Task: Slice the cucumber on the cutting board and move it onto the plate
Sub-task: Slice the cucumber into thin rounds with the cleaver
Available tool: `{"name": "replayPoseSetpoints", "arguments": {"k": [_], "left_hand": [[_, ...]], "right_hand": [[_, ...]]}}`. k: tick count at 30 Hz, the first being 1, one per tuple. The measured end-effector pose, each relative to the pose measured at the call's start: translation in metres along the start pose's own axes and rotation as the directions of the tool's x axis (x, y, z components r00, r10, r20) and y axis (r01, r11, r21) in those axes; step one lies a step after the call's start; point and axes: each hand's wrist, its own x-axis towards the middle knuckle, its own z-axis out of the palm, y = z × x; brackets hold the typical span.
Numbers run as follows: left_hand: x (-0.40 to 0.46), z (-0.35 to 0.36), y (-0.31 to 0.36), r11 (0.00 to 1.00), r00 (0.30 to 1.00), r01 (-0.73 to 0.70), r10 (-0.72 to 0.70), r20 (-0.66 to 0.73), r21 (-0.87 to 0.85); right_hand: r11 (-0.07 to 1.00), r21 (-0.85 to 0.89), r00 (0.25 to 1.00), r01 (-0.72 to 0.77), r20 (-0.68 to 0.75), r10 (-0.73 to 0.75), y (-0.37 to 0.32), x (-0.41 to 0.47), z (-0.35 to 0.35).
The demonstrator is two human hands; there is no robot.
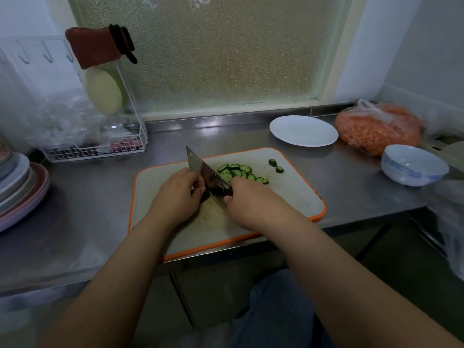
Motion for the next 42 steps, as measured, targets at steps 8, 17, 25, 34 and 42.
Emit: {"name": "replayPoseSetpoints", "arguments": {"k": [8,17,25,34,42], "left_hand": [[-0.002,0.001,-0.001,0.998,0.999,-0.048,0.048,0.003,0.031],[-0.002,0.000,-0.002,1.000,1.000,-0.008,0.008,-0.017,0.009],[0.000,0.001,-0.002,1.000,1.000,-0.004,0.004,-0.002,0.015],[-0.001,-0.001,0.000,1.000,1.000,0.002,-0.002,0.000,-0.002],[-0.002,0.000,0.001,0.999,1.000,-0.025,0.025,-0.005,0.027]], "right_hand": [[0.998,-0.023,0.996,-0.053,0.069,0.055,-0.004,0.017,0.019],[0.996,-0.005,0.989,-0.091,0.116,0.090,0.005,0.027,0.007],[0.999,-0.014,0.999,-0.028,0.029,0.029,-0.001,0.011,0.004],[0.999,-0.027,0.998,-0.027,0.049,0.029,-0.007,0.006,-0.002],[0.997,-0.050,0.991,-0.058,0.118,0.063,-0.007,0.020,0.013]]}}
